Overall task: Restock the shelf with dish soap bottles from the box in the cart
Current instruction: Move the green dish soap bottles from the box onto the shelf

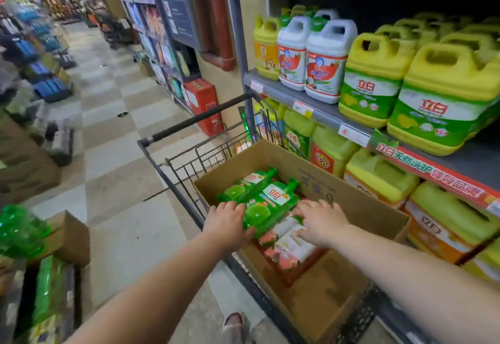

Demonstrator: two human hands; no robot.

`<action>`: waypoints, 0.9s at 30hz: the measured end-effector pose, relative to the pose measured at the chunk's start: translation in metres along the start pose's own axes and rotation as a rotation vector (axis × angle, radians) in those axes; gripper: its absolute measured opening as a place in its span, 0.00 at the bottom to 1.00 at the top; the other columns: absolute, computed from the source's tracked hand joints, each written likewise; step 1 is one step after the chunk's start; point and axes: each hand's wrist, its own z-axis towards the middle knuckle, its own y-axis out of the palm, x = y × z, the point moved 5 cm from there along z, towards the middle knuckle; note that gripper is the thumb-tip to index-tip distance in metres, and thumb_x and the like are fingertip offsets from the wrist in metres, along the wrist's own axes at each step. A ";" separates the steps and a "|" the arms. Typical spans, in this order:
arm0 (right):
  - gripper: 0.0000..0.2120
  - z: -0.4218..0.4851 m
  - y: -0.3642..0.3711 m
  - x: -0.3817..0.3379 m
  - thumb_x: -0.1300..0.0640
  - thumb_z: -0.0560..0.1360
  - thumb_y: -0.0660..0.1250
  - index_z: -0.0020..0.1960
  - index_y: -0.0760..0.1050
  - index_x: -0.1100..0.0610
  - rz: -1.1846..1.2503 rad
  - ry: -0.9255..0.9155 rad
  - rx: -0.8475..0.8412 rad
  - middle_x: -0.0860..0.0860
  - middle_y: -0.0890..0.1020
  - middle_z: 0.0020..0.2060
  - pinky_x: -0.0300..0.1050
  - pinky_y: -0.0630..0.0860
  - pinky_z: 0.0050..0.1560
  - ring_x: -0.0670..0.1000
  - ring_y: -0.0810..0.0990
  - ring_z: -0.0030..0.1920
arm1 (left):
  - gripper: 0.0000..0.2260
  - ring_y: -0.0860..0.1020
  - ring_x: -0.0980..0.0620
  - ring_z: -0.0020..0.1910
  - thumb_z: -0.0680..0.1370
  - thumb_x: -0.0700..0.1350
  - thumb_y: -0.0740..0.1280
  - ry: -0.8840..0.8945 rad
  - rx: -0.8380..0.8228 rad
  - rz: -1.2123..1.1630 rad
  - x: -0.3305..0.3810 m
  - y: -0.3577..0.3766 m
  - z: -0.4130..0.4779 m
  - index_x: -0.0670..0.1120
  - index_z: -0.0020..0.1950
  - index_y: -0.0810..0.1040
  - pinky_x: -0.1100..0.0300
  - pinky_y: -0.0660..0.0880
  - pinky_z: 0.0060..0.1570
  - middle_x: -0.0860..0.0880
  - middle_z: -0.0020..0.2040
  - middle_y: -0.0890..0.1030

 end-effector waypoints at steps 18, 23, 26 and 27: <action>0.29 0.177 0.095 0.017 0.45 0.74 0.66 0.71 0.63 0.56 0.701 0.602 -0.191 0.58 0.72 0.67 0.43 0.71 0.54 0.58 0.74 0.63 | 0.37 0.64 0.43 0.70 0.74 0.59 0.65 0.263 -0.479 -0.223 -0.032 0.128 0.245 0.45 0.75 0.53 0.50 0.64 0.67 0.43 0.73 0.61; 0.32 0.207 0.133 0.014 0.47 0.72 0.71 0.70 0.64 0.58 1.087 0.814 -0.135 0.56 0.74 0.66 0.43 0.69 0.57 0.57 0.74 0.64 | 0.41 0.66 0.46 0.69 0.71 0.57 0.70 0.255 -0.543 -0.406 -0.029 0.158 0.262 0.47 0.76 0.50 0.50 0.66 0.68 0.46 0.73 0.64; 0.32 0.219 0.151 0.012 0.46 0.71 0.72 0.68 0.65 0.57 1.370 0.978 -0.064 0.55 0.75 0.66 0.45 0.71 0.59 0.57 0.75 0.63 | 0.43 0.65 0.46 0.69 0.70 0.60 0.69 0.346 -0.476 -0.318 -0.030 0.167 0.263 0.46 0.76 0.50 0.50 0.66 0.68 0.47 0.72 0.66; 0.34 0.223 0.156 0.010 0.45 0.70 0.73 0.69 0.65 0.58 1.455 1.039 -0.037 0.56 0.74 0.66 0.47 0.72 0.62 0.58 0.75 0.63 | 0.43 0.66 0.46 0.68 0.70 0.60 0.68 0.362 -0.464 -0.311 -0.032 0.169 0.263 0.46 0.76 0.51 0.51 0.67 0.67 0.47 0.71 0.68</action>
